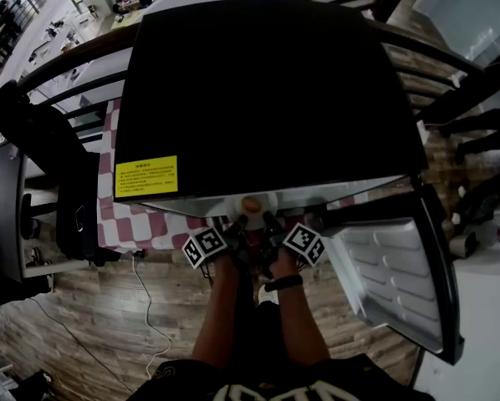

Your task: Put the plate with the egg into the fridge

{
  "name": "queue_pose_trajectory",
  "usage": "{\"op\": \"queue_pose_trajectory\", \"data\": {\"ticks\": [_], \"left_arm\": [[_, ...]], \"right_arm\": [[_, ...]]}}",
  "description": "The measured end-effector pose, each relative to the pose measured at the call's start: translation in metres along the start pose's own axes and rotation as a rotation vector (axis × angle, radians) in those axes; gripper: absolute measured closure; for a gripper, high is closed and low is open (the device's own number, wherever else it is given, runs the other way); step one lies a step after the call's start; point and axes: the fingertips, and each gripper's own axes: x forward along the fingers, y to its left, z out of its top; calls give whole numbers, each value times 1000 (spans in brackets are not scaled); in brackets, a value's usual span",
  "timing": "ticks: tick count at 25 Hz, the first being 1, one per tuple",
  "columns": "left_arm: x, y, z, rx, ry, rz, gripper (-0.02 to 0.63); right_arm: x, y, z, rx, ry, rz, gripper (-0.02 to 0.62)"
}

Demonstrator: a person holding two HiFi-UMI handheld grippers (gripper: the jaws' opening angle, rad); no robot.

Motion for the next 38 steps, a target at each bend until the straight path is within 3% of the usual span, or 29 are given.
{"op": "queue_pose_trajectory", "data": {"ticks": [19, 29, 32, 38], "left_arm": [[18, -7, 13, -44, -11, -8, 561], [13, -7, 17, 67, 5, 86, 546], [9, -6, 21, 81, -4, 94, 540], [6, -10, 24, 159, 21, 72, 537]], "right_arm": [[16, 3, 18, -46, -23, -33, 565], [18, 7, 24, -141, -33, -69, 557], [19, 9, 28, -199, -40, -75, 550], [22, 22, 36, -445, -8, -106, 436]]}}
